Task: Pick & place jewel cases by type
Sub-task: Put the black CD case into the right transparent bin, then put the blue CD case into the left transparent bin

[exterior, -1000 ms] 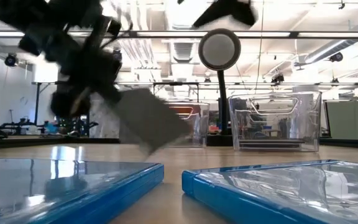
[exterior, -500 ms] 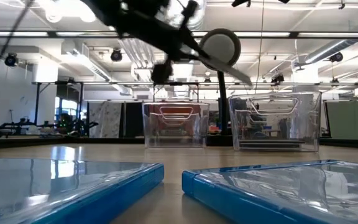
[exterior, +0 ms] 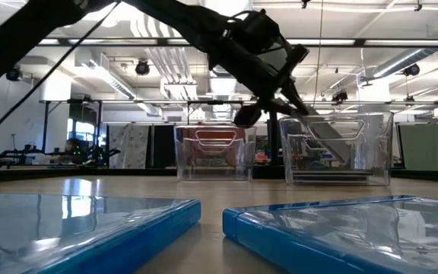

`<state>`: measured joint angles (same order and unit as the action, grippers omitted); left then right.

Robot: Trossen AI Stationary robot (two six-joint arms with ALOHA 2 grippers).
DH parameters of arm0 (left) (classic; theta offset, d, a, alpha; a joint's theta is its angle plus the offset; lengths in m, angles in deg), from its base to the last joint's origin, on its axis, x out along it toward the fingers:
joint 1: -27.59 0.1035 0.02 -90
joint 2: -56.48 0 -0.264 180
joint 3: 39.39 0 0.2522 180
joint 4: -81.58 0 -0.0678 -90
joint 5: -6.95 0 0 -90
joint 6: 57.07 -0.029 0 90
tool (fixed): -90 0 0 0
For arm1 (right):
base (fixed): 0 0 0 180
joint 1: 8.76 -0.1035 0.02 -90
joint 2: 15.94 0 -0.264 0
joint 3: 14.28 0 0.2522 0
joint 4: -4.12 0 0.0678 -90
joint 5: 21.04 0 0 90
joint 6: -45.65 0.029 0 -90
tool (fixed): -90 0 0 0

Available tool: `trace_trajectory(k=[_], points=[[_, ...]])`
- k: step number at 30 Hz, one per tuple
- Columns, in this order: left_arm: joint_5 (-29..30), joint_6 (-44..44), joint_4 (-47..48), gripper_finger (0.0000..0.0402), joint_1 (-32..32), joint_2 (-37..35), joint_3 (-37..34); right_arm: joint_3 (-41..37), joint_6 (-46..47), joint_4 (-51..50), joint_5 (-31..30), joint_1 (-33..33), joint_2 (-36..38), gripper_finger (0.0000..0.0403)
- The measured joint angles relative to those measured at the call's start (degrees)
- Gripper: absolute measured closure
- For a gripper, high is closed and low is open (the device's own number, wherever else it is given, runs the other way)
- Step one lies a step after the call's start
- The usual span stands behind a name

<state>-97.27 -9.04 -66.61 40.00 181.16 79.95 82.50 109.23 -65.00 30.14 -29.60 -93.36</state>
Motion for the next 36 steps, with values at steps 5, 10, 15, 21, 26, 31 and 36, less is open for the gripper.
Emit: trace_trajectory(k=[5,10,15,21,26,31,36], points=[[1.4,-5.8,3.9,0.031,0.0,1.4,3.3,-0.2,0.9,-1.5,-2.2,-1.1,0.0,0.0179],[3.6,-11.2,16.6,0.0257,-0.2,-0.8,4.4,-0.7,0.4,-1.5,-2.4,-1.1,-0.1,0.0179],[10.6,-18.3,29.0,0.0245,-3.9,-8.8,3.3,-1.4,-0.4,-1.4,-2.1,-1.1,0.0,0.0179],[19.3,-28.4,39.7,0.0244,-12.6,-21.0,-3.8,-7.9,1.6,-1.2,19.2,-2.3,-0.7,0.0179],[19.9,-23.9,36.7,0.0244,-20.0,-32.4,-17.7,-18.9,7.7,5.5,33.6,-5.0,-4.0,0.0179],[20.4,-19.8,29.6,0.0244,-25.2,-41.8,-34.6,-27.1,8.5,25.0,45.8,-6.7,-8.2,0.0179],[20.4,-16.3,25.6,0.0244,-31.7,-49.1,-46.8,-28.3,9.8,35.5,54.4,-9.8,-14.0,0.0179]])
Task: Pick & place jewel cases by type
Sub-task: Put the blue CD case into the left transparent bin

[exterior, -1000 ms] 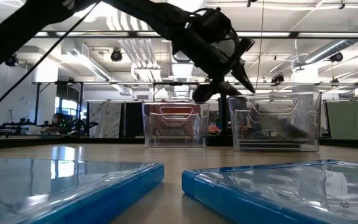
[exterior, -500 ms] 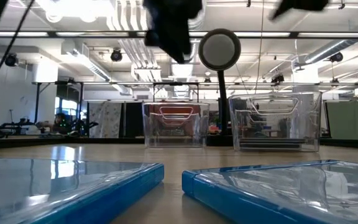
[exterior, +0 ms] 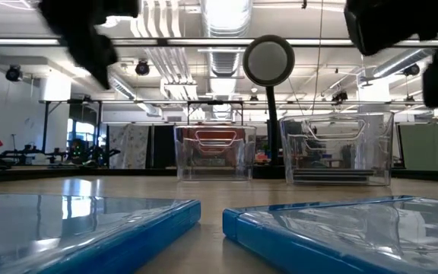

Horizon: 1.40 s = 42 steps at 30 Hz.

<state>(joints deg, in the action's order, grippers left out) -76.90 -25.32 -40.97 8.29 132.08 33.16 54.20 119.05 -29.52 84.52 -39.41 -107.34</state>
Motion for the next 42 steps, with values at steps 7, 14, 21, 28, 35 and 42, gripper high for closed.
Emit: trace_trajectory(k=[7,14,21,28,35,42], points=[[0.2,7.5,-0.3,0.0244,-6.3,-2.8,-6.9,5.1,-5.6,6.9,3.9,-2.1,-9.7,0.0179],[0.4,10.3,-0.6,0.0244,-7.9,-2.8,-9.6,10.8,-18.1,6.9,-1.8,-1.1,-15.5,0.0179],[0.3,10.3,-0.7,0.0244,-7.9,-2.8,-10.3,14.8,-22.2,7.3,-1.2,4.1,-24.8,0.0179],[1.0,10.3,-0.5,0.0244,-7.8,-2.8,-10.3,17.0,-15.1,5.7,-15.6,10.8,-24.3,0.0179],[10.6,10.9,-4.4,0.0244,-4.8,-2.8,-10.3,16.5,-11.6,4.8,-22.1,15.0,-16.9,0.0179],[6.6,20.5,-16.2,0.0244,7.3,-1.7,-12.2,15.1,4.2,-10.4,-26.2,11.8,-7.7,0.0179]])
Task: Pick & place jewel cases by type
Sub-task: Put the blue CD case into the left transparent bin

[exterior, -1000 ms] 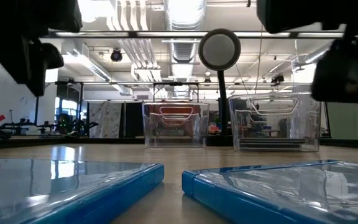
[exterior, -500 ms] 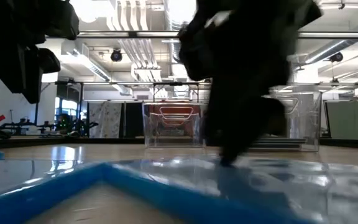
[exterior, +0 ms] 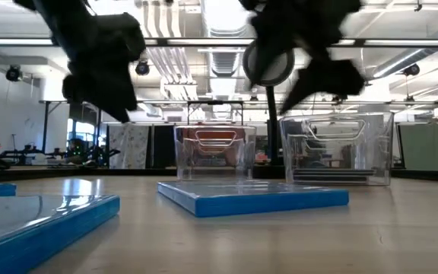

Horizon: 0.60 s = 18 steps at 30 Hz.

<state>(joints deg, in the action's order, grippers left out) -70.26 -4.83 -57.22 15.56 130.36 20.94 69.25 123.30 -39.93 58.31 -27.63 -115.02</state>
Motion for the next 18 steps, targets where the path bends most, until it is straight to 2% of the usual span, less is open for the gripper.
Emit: trace_trajectory(k=[3,7,12,18], points=[[-7.8,1.6,-7.8,0.0244,0.9,3.1,-3.0,-3.6,5.7,-2.0,1.6,-1.5,0.1,0.0179],[-17.3,3.0,-15.4,0.0245,-0.7,9.4,-4.3,-10.9,10.3,8.5,2.9,-1.7,-1.2,0.0179],[-20.3,-0.5,-17.1,0.0246,-2.7,17.3,-1.4,-19.4,13.8,20.6,2.8,-1.4,-1.3,0.0179],[-22.2,-4.7,-18.3,0.0246,-2.2,25.4,3.3,-23.7,13.6,38.8,6.8,-0.7,-4.2,0.0179]])
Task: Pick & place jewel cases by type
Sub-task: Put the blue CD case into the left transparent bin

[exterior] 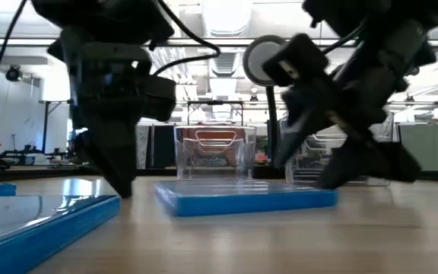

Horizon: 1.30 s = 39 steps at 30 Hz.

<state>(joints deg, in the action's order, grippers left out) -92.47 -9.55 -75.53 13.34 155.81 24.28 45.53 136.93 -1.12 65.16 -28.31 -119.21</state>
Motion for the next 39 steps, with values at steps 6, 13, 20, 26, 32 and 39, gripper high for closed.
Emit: trace_trajectory(k=[6,13,20,26,32,39], points=[[-1.3,-2.9,0.3,0.0246,0.9,5.9,5.8,5.1,-0.6,10.7,3.3,0.7,-6.4,0.0179],[-1.7,-5.6,1.4,0.0246,0.7,5.1,5.0,10.3,-10.5,8.8,-0.8,2.4,-1.3,0.0179],[6.6,-4.0,2.6,0.0246,0.9,0.8,4.0,14.9,-10.3,-8.7,2.2,3.2,-1.5,0.0179],[16.5,-4.4,10.5,0.0246,1.6,-3.6,3.8,14.3,-9.2,-8.7,4.5,3.7,-0.9,0.0243],[21.5,-5.1,20.4,0.0246,1.1,-12.4,3.4,14.4,-12.9,-8.9,3.9,6.1,1.8,0.0373],[29.7,2.8,36.3,0.0246,-0.1,-27.8,3.2,15.8,-21.6,-14.1,-5.3,12.5,11.8,0.0372]])
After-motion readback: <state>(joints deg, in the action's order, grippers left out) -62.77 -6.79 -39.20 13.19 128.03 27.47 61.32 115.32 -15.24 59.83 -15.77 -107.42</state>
